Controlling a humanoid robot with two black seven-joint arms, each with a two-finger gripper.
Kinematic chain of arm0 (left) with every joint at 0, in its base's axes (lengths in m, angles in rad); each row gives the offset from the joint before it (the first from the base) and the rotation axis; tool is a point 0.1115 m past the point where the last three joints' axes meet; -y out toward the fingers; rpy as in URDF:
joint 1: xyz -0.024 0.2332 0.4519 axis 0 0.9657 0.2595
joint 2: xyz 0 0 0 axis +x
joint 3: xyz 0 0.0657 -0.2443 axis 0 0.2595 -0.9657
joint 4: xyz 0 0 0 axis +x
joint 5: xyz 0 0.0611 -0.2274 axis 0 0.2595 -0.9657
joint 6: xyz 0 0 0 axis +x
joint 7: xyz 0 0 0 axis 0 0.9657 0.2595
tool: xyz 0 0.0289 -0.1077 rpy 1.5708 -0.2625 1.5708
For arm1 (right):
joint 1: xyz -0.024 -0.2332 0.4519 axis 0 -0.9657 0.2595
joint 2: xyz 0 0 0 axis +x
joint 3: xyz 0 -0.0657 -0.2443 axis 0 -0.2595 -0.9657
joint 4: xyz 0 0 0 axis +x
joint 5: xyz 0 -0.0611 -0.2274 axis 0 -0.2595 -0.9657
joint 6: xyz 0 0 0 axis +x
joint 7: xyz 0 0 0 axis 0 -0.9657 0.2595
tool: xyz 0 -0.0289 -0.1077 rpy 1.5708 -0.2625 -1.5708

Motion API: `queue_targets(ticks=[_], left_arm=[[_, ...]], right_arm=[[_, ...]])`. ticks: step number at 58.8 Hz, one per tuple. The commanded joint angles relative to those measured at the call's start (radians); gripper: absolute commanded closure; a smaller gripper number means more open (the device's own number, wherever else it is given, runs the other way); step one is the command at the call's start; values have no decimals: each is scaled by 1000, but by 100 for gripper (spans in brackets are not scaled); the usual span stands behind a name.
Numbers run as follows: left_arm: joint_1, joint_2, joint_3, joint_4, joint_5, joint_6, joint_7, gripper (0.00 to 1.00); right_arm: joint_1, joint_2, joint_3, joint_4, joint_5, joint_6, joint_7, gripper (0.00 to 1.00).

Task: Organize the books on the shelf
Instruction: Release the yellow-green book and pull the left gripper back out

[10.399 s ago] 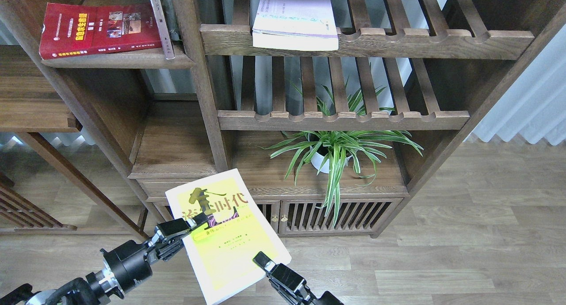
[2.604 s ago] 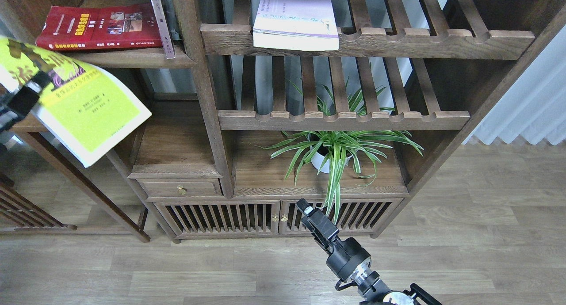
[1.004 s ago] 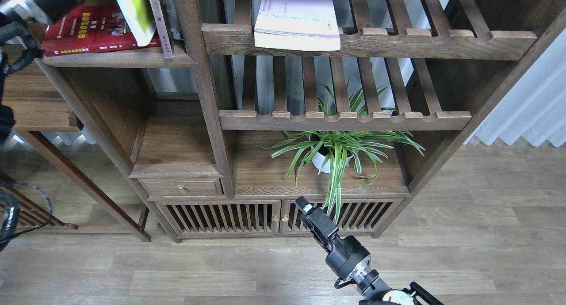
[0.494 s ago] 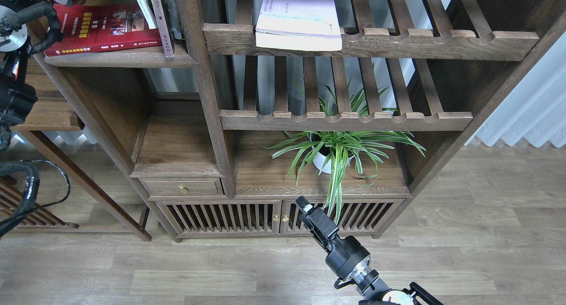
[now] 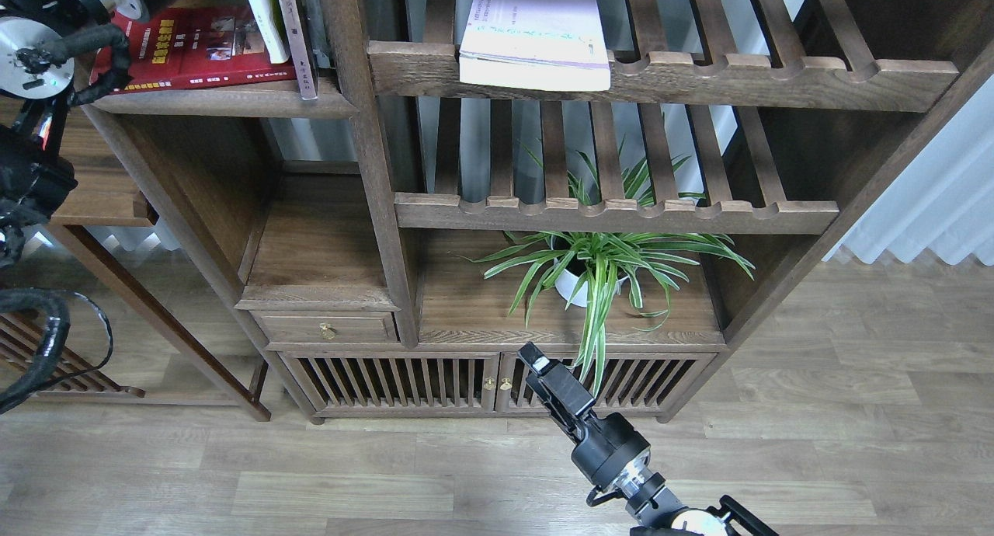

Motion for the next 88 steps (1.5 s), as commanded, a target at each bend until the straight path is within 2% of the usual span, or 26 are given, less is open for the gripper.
queue_targets(ticks=[1,10,22,33,44,58,69,80,88], left_arm=[[33,7,-17,-24,-7,0,3,64],[71,23,-24,-69,-12,0,8,53],[146,36,-35,-161,-44,0,14,45],[202,63,-38,-230,-93,0,44,45],[222,97,-70,-293,-95,0,47,45],[301,103,-124,-423,-144,0,123,46],[369,105,-184,-498,-151,0,141,46],[551,105,-310,-674,-216,0,176,47],[614,125,-382,-682,-265,0,181,47]], right_arm=[[-2,0,1,5,1,0,0,2],[-2,0,1,8,5,0,0,2],[-6,0,2,14,18,0,0,2],[-9,0,7,25,18,0,0,2],[-9,0,7,30,18,0,-2,2],[-11,0,6,31,18,0,-2,2],[-11,0,6,31,18,0,-2,2],[-26,0,7,54,18,0,-2,2],[-34,0,7,68,34,0,-2,2]])
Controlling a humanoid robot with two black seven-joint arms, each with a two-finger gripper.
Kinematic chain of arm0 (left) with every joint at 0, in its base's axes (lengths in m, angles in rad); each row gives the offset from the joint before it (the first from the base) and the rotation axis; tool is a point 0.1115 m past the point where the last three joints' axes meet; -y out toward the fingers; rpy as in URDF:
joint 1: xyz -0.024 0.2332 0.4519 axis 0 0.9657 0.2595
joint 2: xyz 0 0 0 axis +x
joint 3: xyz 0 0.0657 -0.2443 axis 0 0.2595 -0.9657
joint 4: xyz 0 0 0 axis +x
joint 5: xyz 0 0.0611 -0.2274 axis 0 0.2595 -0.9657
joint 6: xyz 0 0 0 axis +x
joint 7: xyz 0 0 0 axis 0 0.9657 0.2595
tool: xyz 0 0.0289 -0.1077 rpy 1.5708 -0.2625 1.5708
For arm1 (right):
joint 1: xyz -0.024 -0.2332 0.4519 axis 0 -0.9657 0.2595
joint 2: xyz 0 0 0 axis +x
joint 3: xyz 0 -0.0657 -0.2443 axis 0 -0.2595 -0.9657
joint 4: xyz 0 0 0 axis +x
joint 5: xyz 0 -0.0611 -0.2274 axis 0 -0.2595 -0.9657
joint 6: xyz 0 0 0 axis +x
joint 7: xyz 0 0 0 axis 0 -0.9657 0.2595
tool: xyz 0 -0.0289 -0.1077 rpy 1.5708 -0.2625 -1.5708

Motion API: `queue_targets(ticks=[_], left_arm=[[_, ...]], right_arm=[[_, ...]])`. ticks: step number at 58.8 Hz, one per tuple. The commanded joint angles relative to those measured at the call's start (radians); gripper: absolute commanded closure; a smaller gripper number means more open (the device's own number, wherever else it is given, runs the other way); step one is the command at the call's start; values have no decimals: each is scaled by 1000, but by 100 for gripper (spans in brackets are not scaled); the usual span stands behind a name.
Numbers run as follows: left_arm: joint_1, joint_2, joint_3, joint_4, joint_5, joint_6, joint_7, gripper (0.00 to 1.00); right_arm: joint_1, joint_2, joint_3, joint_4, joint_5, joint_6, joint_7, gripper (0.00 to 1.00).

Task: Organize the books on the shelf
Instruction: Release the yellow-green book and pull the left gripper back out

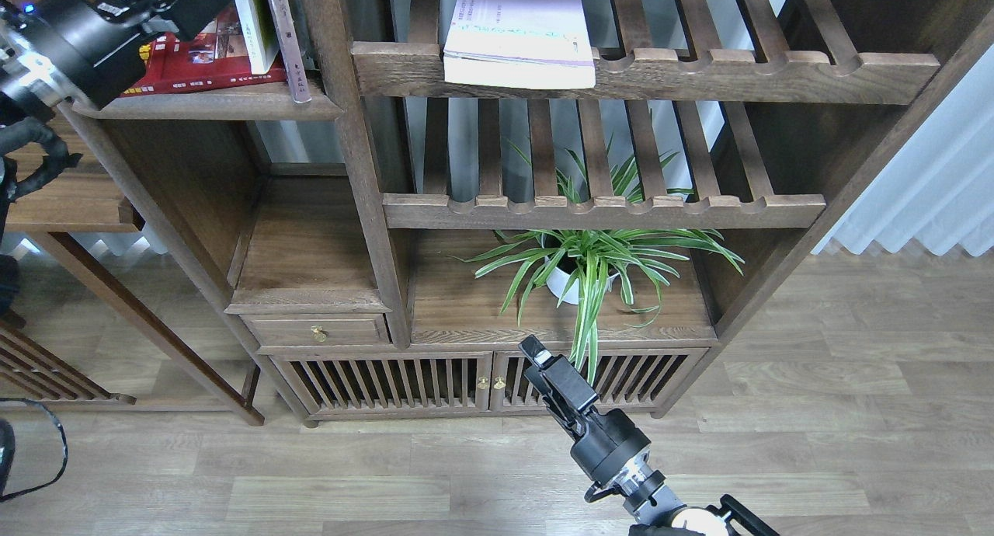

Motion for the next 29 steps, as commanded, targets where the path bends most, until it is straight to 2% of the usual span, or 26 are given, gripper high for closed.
queue_targets(ticks=[1,9,20,27,29], left_arm=[[54,22,-62,-14,-46,0,4,47],[108,29,-62,-14,-138,0,-2,46],[198,-24,-2,-14,-251,0,-6,46],[251,-60,30,-13,-253,0,1,40],[266,-67,41,-13,-253,0,1,35]], right_arm=[[-6,0,0,10,15,0,0,2],[-3,0,2,13,21,0,2,2],[8,0,2,13,21,0,2,2],[8,0,2,13,23,0,2,2],[8,0,5,13,24,0,2,2]])
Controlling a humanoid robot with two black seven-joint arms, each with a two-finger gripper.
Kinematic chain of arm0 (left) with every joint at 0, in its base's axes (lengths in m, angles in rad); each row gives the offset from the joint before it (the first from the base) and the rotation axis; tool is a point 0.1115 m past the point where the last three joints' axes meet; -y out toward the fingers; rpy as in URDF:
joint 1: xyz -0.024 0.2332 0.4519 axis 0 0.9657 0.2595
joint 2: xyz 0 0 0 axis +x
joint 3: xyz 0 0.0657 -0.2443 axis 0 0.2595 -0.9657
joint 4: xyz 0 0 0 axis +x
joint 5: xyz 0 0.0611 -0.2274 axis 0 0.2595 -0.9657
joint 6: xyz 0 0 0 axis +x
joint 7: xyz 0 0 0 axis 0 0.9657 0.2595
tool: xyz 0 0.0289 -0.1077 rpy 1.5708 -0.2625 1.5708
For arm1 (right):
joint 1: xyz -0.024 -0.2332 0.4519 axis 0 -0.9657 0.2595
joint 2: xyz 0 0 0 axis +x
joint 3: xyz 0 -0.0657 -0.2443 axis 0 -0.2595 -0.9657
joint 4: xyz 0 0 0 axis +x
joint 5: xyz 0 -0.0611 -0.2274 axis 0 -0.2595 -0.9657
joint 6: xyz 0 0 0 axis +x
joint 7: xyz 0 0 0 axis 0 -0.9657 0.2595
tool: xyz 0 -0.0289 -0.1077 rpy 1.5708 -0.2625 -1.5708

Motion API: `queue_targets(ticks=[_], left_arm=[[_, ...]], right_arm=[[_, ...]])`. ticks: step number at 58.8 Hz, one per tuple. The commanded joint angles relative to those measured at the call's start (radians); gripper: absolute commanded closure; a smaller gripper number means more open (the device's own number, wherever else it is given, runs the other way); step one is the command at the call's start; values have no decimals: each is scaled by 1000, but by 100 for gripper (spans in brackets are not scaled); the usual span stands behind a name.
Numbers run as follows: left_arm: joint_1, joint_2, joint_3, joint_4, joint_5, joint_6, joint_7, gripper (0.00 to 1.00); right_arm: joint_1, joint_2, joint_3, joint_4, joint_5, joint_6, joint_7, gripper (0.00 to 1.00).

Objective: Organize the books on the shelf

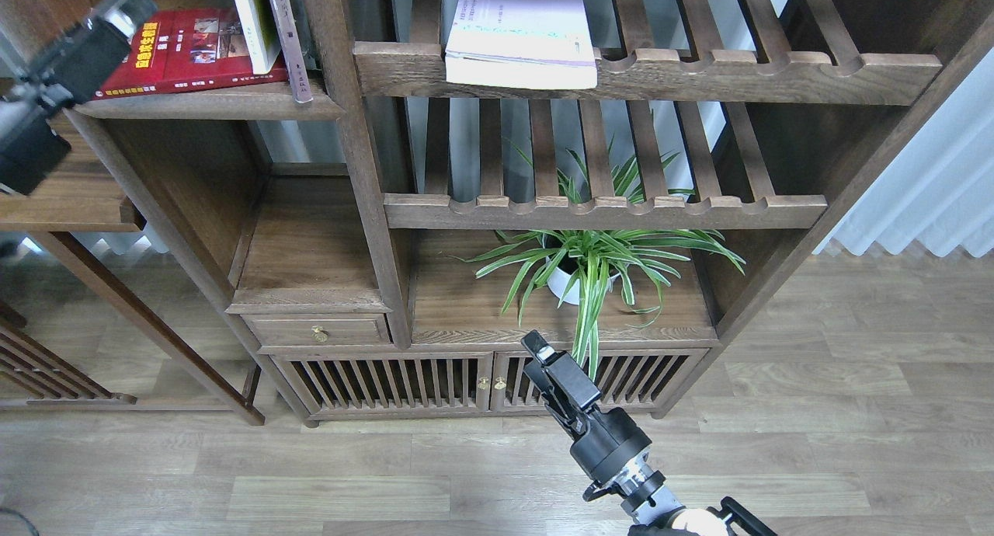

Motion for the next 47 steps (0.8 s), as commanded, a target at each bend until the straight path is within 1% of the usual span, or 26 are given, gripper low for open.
queue_targets(ticks=[1,2,5,6,7,8,10,11,18,22,29,34,41,45,47], left_arm=[[52,-28,34,2,-5,0,7,34],[58,-32,37,2,-2,0,7,31],[61,-43,39,8,-2,0,7,31],[70,-60,40,11,-4,0,5,26],[74,-66,42,11,-4,0,5,24],[79,-75,42,11,-4,0,5,18],[85,-88,45,8,-5,0,5,10],[96,-109,48,8,-2,0,5,0],[105,-209,39,22,-2,0,4,0],[108,-233,45,31,-5,0,2,0],[108,-284,54,83,-10,0,-2,0],[105,-344,54,133,-16,0,-13,0],[111,-344,57,158,-57,0,-51,0],[137,-344,56,158,-57,0,-53,0],[171,-344,57,158,-57,0,-53,0]], right_arm=[[1,0,3,0,2,0,0,2],[1,0,6,0,2,0,0,2],[1,0,11,0,2,0,0,2],[-1,0,14,0,2,0,0,2],[1,0,14,0,2,0,0,2],[1,0,14,0,2,0,0,2],[1,0,14,0,2,0,0,2],[-1,0,14,0,2,0,0,2],[-1,0,14,0,2,0,0,2],[-1,0,14,0,2,0,0,2],[-4,0,20,0,2,0,0,2],[-7,0,20,3,2,0,0,2],[-9,0,20,9,2,0,0,2],[-10,0,20,12,2,0,0,2],[-12,0,20,15,2,0,0,2]])
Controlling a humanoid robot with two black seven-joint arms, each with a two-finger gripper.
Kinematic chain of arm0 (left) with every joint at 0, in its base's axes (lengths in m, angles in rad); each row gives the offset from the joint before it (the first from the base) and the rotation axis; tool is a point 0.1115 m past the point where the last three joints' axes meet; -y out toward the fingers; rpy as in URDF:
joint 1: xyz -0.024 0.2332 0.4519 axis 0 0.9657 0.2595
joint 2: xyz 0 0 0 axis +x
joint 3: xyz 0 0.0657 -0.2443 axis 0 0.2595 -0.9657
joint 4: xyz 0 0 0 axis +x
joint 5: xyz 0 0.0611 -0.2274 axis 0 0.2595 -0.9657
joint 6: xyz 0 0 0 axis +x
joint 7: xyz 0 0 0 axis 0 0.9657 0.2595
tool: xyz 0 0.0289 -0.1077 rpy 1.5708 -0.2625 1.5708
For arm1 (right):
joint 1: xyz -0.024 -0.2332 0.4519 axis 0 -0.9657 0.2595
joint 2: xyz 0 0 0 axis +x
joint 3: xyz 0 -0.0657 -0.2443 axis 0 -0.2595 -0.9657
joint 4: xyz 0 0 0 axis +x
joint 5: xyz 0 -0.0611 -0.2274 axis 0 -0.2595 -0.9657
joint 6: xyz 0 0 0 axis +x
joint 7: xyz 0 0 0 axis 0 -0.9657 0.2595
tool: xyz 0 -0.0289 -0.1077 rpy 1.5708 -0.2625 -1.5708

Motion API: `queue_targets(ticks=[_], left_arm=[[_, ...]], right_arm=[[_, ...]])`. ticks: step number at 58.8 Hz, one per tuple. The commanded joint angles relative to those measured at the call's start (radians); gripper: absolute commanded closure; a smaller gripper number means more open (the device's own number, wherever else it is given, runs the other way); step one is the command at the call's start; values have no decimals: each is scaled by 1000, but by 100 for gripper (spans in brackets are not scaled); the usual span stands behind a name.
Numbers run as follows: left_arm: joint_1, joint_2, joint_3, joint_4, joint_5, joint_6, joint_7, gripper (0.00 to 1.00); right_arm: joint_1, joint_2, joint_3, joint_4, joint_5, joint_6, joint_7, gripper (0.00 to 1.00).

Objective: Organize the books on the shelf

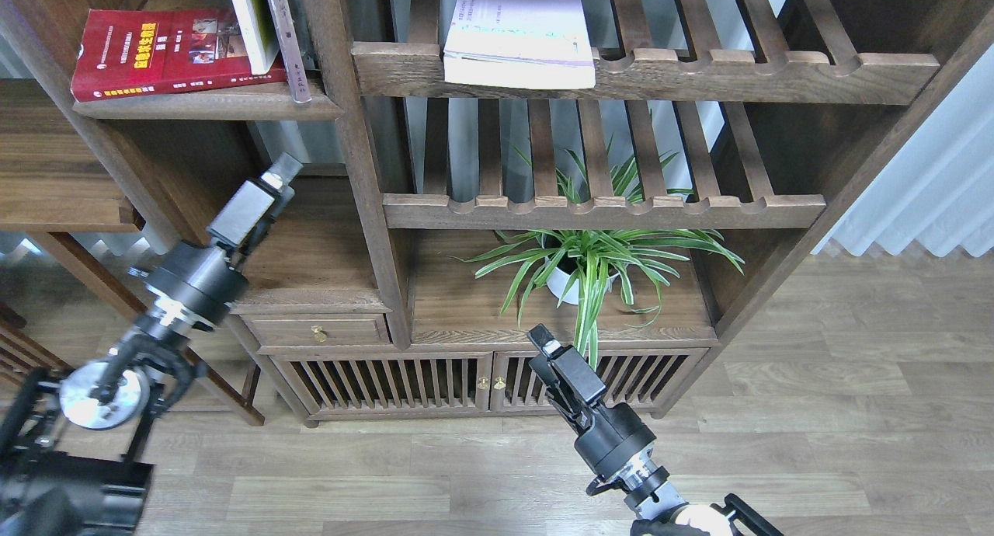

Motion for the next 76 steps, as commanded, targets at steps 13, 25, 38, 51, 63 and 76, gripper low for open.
queue_targets(ticks=[13,25,38,51,63,76], left_arm=[[152,-1,48,27,-8,0,3,0],[162,-1,103,36,-8,0,5,0],[204,-1,135,54,-16,0,-13,0],[201,-1,163,77,-48,0,-23,0],[230,-1,174,91,-77,0,-17,0],[245,-1,190,88,-143,0,-13,0]], right_arm=[[-6,0,1,16,1,0,0,2],[-4,0,1,16,2,0,0,2],[-4,0,14,16,12,0,0,2],[-4,0,15,16,15,0,0,2],[6,0,15,31,37,0,3,2],[20,0,23,45,58,0,34,2]])
